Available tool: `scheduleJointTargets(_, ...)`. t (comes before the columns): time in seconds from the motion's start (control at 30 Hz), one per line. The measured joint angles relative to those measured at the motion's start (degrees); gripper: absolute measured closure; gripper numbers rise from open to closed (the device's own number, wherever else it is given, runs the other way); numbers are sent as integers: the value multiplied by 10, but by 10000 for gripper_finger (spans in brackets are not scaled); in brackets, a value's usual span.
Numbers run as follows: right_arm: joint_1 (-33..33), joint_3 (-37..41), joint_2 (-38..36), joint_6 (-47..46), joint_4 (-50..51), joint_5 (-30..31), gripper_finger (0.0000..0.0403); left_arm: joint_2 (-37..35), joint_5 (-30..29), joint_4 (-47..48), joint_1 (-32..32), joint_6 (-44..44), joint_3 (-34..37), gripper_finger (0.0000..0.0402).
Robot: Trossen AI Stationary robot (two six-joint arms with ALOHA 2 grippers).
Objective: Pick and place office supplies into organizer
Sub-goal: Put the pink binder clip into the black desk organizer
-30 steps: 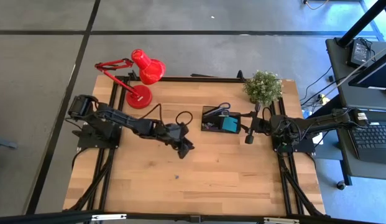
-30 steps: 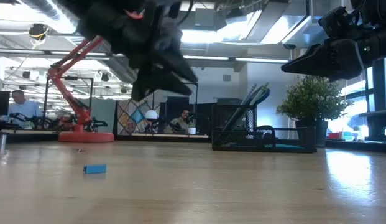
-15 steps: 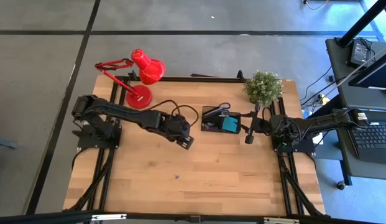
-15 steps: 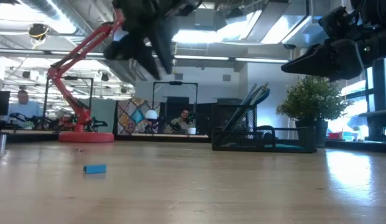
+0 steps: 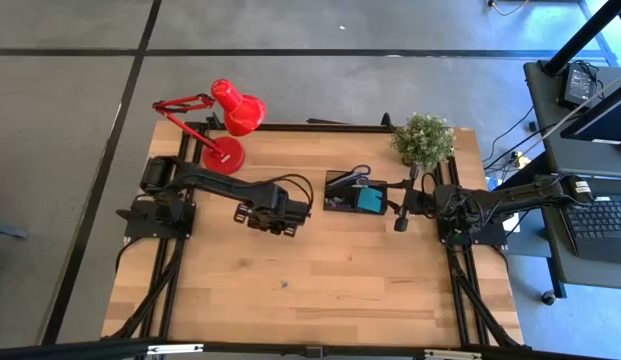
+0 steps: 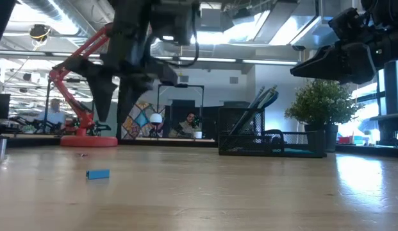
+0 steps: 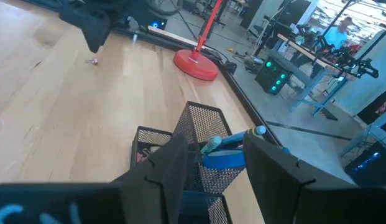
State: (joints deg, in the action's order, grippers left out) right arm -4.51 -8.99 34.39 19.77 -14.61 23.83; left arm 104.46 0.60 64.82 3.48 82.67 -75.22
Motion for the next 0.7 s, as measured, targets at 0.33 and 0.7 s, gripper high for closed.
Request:
scheduleJointTargets(0.33, 0, 0, 0, -2, 25, -27, 241, 28, 31, 1, -12, 27, 18, 253)
scheduleJointTargets(0.7, 0, 0, 0, -2, 29, -36, 241, -15, 36, 13, -5, 2, 82, 254)
